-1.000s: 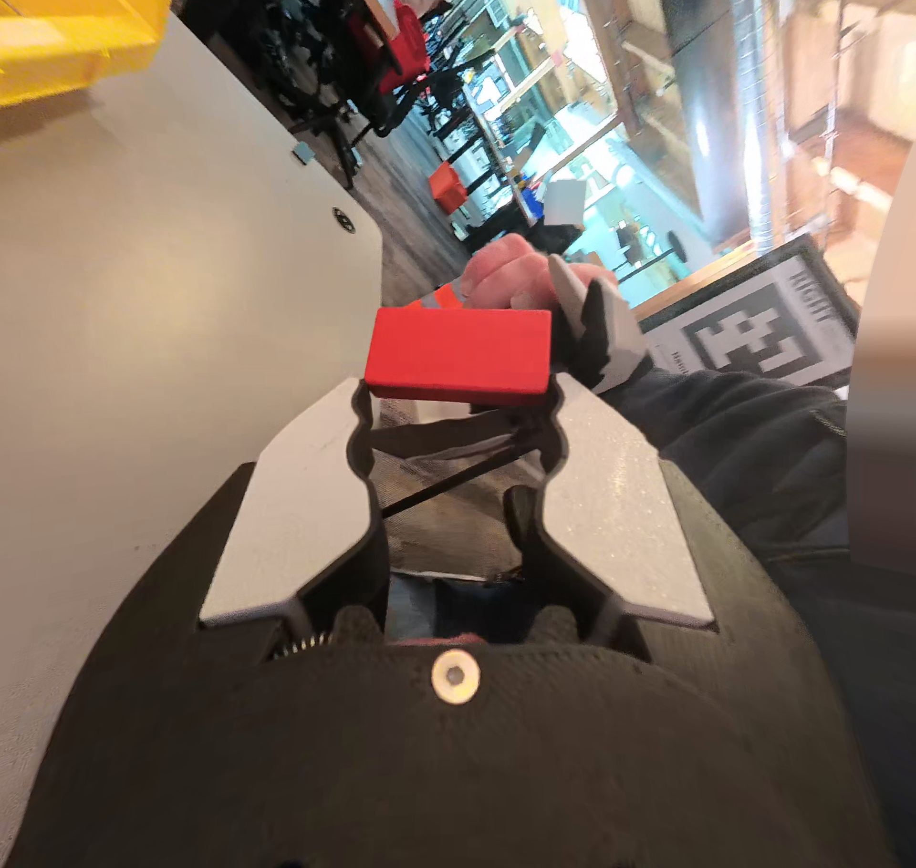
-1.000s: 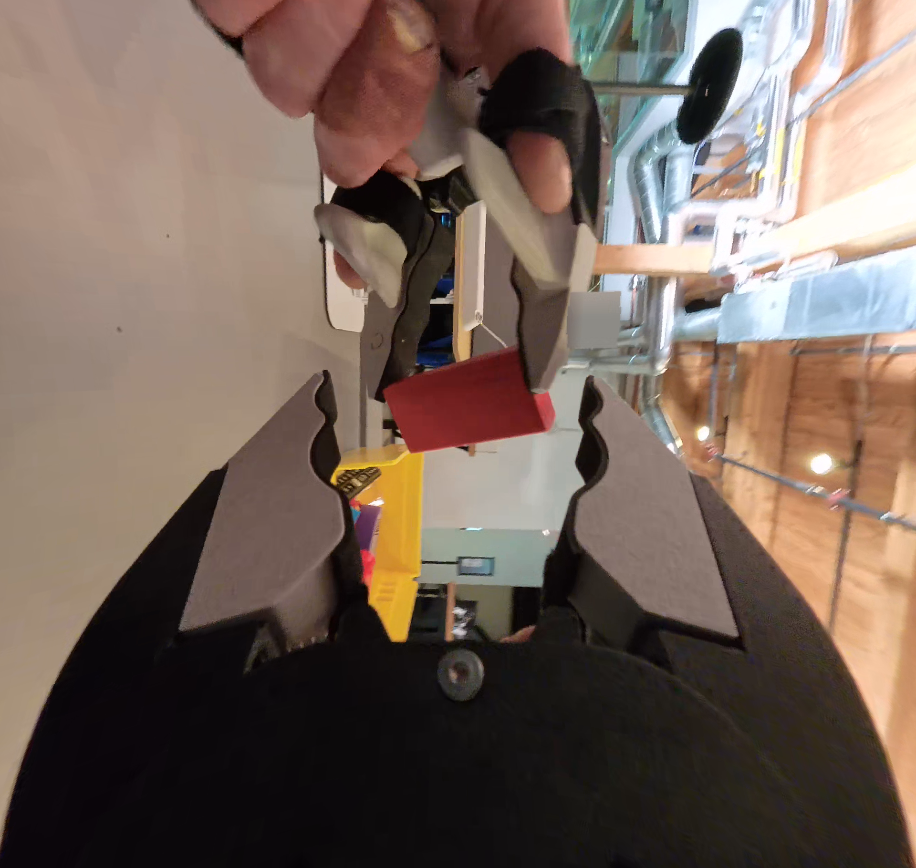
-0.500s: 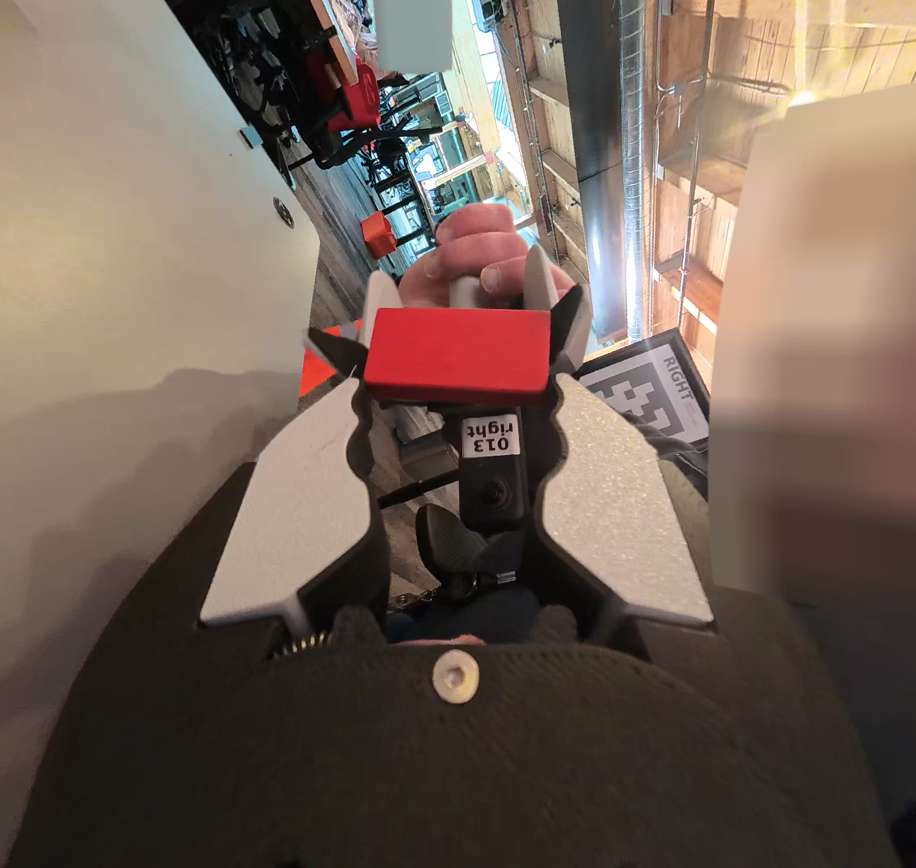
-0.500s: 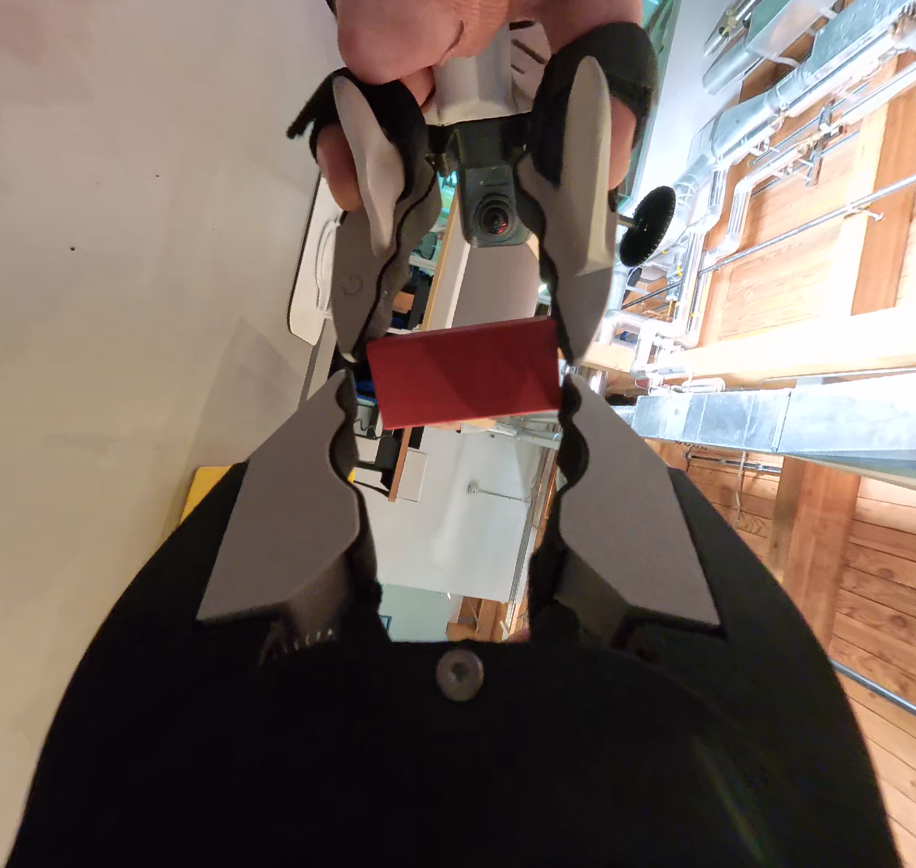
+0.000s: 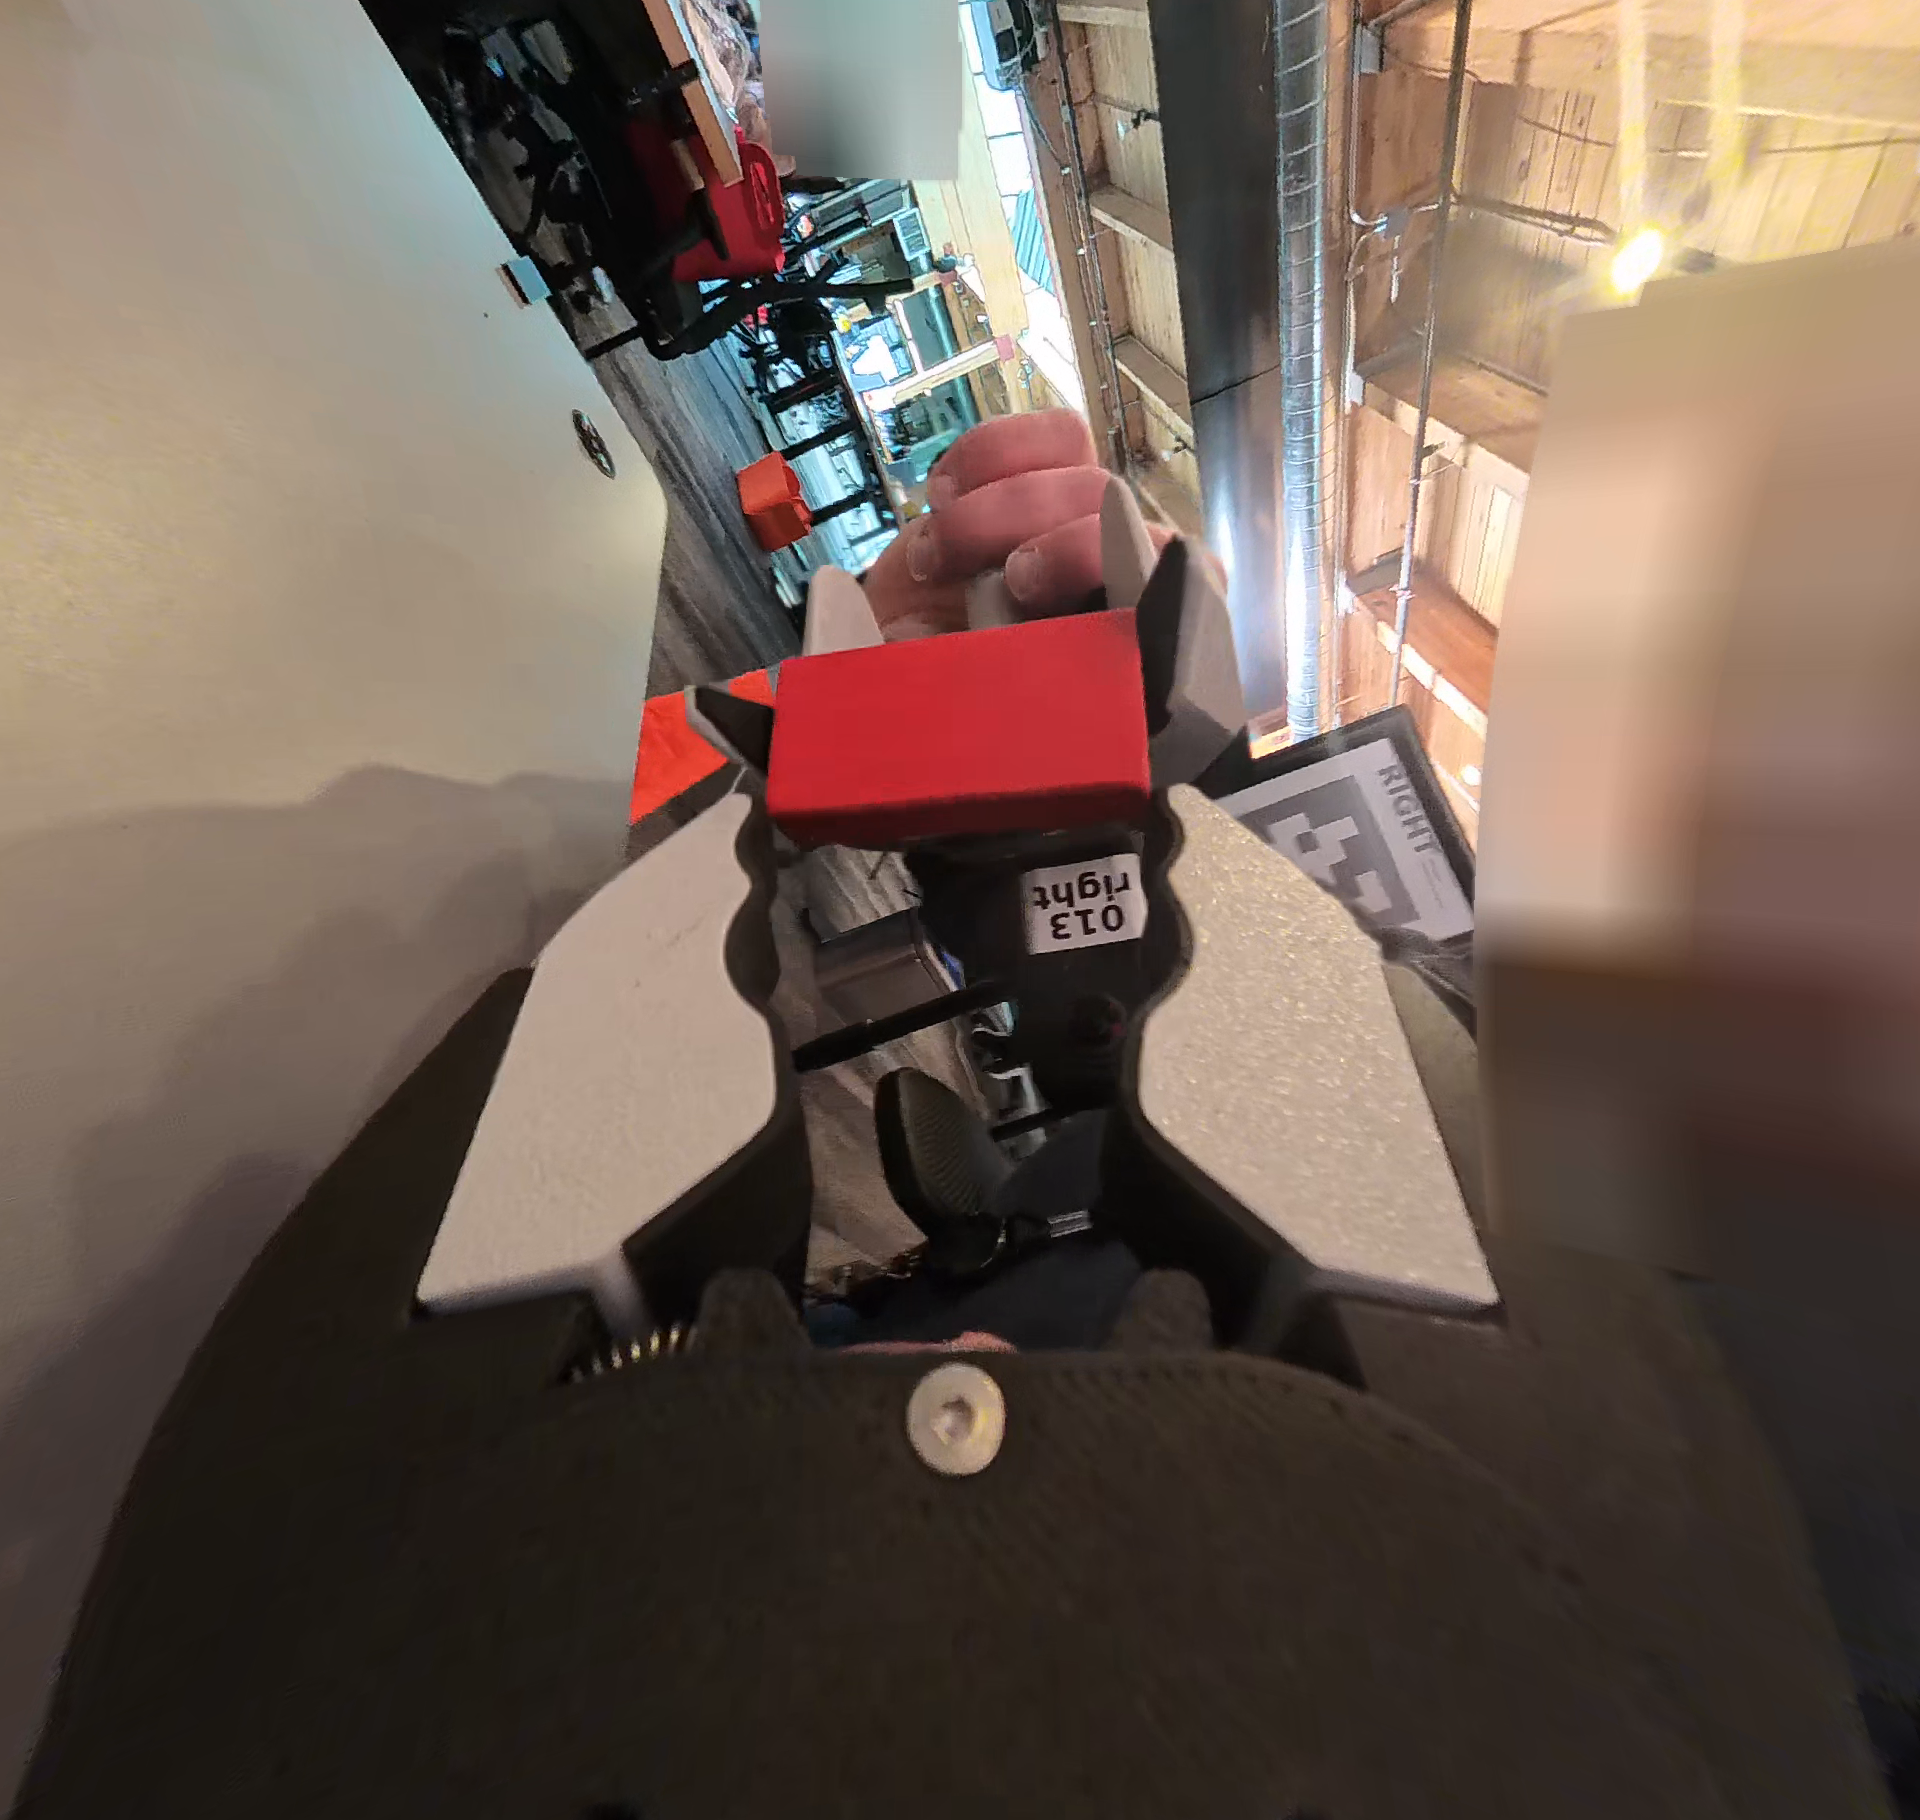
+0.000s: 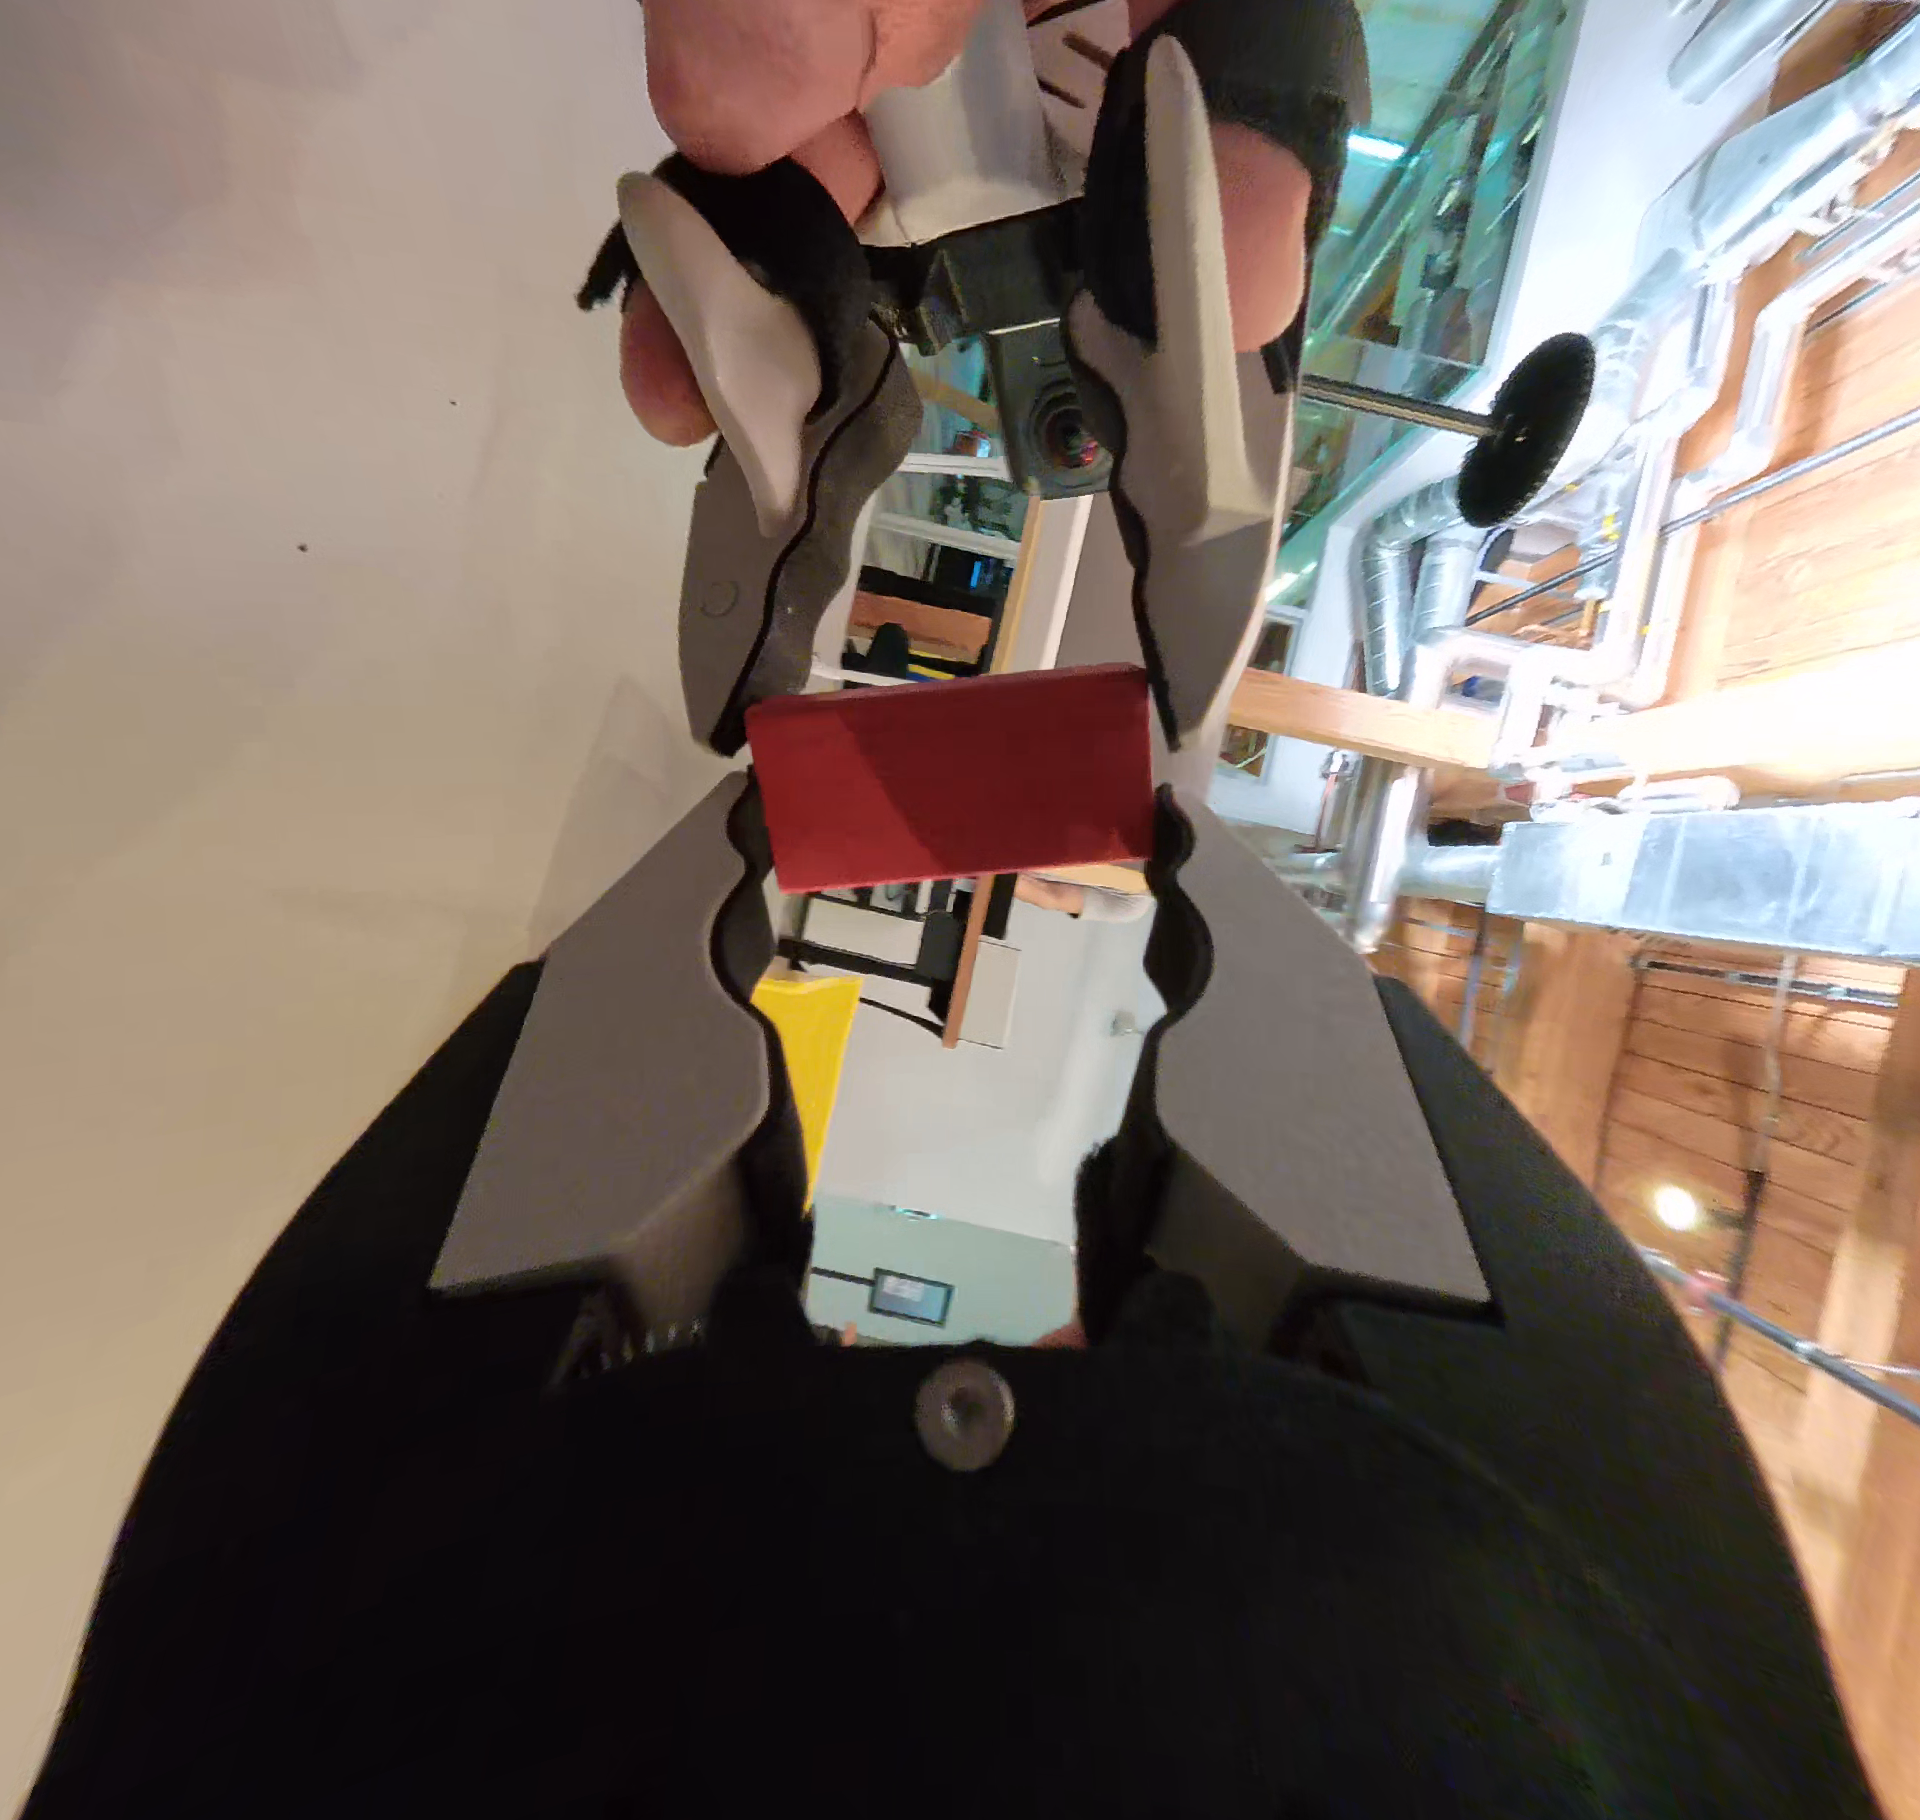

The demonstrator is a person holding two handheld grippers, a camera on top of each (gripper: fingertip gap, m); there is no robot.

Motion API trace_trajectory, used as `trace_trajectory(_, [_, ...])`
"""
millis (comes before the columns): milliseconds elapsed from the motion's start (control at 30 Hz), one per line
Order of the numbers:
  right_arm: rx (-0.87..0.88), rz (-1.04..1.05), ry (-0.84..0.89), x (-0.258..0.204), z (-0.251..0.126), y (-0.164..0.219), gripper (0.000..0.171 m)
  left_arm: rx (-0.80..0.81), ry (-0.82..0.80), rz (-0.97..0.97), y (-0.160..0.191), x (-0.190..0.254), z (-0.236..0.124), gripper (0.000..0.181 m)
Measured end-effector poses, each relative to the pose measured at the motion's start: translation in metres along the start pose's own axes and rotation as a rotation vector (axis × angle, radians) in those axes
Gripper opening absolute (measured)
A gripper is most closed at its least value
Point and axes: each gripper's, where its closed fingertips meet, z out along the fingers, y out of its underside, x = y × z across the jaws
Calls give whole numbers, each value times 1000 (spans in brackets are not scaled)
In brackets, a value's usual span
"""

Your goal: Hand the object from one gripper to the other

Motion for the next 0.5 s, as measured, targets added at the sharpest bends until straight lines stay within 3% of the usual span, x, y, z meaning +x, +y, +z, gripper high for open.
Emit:
trace_trajectory(33, [6,23,-18,-2,0,-1,70,2,-17,30,0,-1,0,69])
trace_trajectory(500, [-50,341,-316,-36,4,5,70,45,-530,732,-16,-18,-11,54])
